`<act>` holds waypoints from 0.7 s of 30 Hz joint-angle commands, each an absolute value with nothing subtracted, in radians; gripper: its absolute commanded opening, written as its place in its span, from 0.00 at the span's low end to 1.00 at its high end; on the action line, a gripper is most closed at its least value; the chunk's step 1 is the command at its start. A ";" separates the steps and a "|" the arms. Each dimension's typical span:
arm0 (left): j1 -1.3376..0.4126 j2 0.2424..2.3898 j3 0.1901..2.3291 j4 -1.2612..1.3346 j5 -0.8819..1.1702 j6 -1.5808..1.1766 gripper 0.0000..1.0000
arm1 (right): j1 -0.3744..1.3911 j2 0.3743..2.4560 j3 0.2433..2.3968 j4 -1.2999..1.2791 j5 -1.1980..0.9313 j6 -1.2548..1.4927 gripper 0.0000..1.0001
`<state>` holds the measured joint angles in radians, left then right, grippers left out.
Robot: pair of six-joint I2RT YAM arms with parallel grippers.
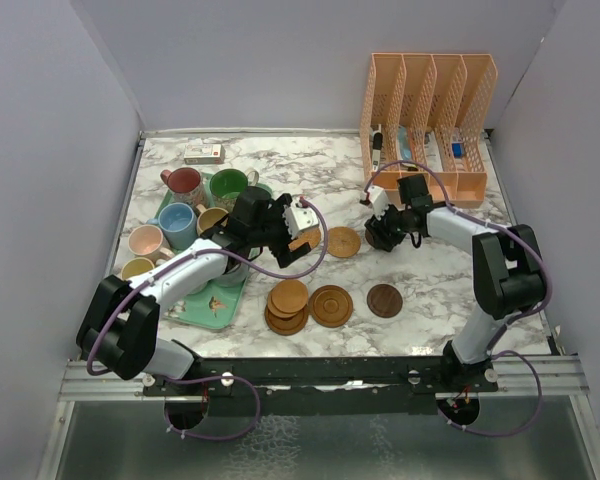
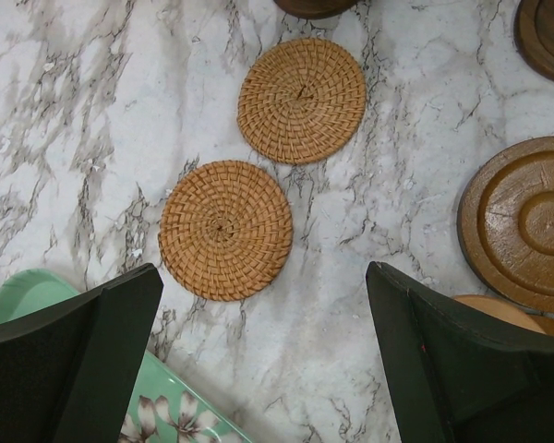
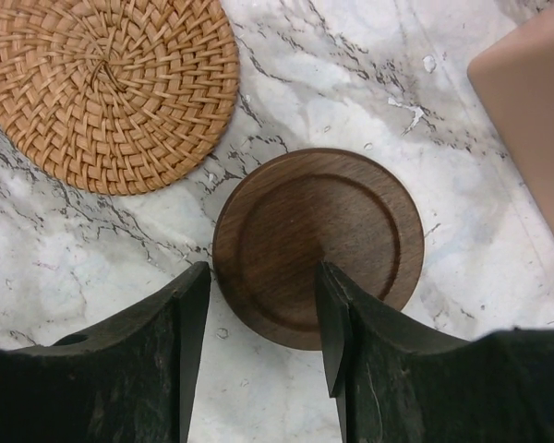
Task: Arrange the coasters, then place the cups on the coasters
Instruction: Move the coaster to the center of the board.
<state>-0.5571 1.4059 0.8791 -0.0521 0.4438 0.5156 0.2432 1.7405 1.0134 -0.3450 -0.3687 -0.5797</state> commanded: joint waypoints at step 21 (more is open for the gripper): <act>-0.489 1.338 0.862 -0.007 0.457 0.490 0.98 | 0.421 1.761 1.131 -0.353 -0.507 -0.531 0.63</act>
